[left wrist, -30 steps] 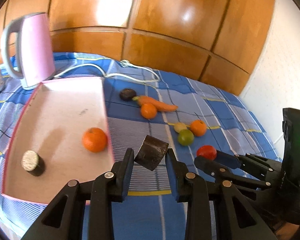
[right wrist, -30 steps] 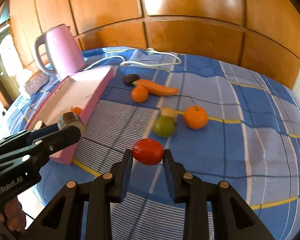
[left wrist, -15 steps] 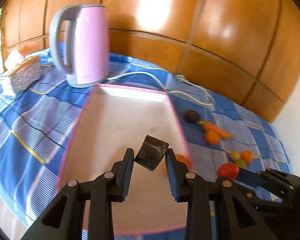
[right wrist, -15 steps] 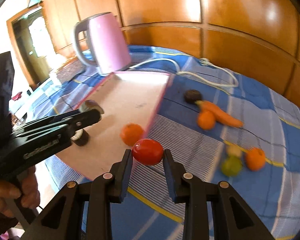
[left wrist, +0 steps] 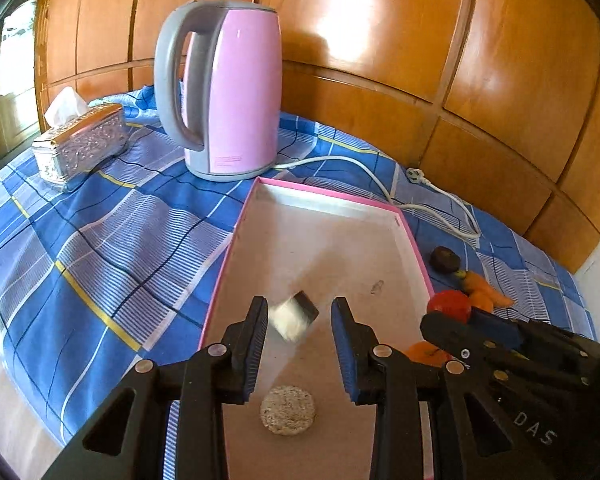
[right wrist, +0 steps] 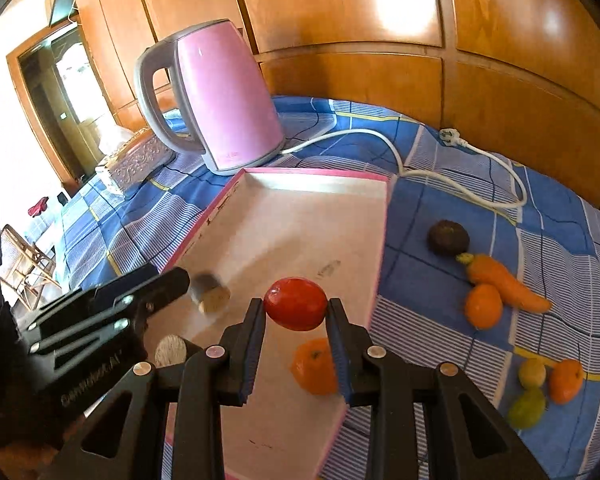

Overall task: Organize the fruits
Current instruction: 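Carry both into the pink tray and open both tools to release them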

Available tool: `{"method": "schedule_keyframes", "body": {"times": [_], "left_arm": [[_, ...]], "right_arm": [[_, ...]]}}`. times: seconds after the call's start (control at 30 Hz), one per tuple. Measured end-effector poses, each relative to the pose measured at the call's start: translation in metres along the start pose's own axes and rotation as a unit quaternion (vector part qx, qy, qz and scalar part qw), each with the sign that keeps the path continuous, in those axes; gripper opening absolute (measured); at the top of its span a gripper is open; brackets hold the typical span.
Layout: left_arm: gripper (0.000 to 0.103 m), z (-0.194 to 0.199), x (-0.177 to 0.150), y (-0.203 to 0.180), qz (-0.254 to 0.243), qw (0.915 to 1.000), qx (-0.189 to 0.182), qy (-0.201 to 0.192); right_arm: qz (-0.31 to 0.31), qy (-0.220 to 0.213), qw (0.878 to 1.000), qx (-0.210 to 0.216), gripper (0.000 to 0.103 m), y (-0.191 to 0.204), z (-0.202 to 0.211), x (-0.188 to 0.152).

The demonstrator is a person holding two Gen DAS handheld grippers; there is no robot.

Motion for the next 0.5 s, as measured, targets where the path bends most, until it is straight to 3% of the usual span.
{"method": "schedule_keyframes", "body": {"times": [0.5], "left_arm": [[0.033,0.012,-0.013,-0.007,-0.003,0.9998,0.019,0.001]], "right_arm": [[-0.020,-0.004,1.000,-0.018,0.032,-0.002,0.010,-0.015]]}}
Point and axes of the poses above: each gripper's, at about its wrist camera, not at the fingertips, and z roughly against the way its jaws point, y to its left, x to its top, the point moved 4 cm from there along -z, roughly the way its jaws point
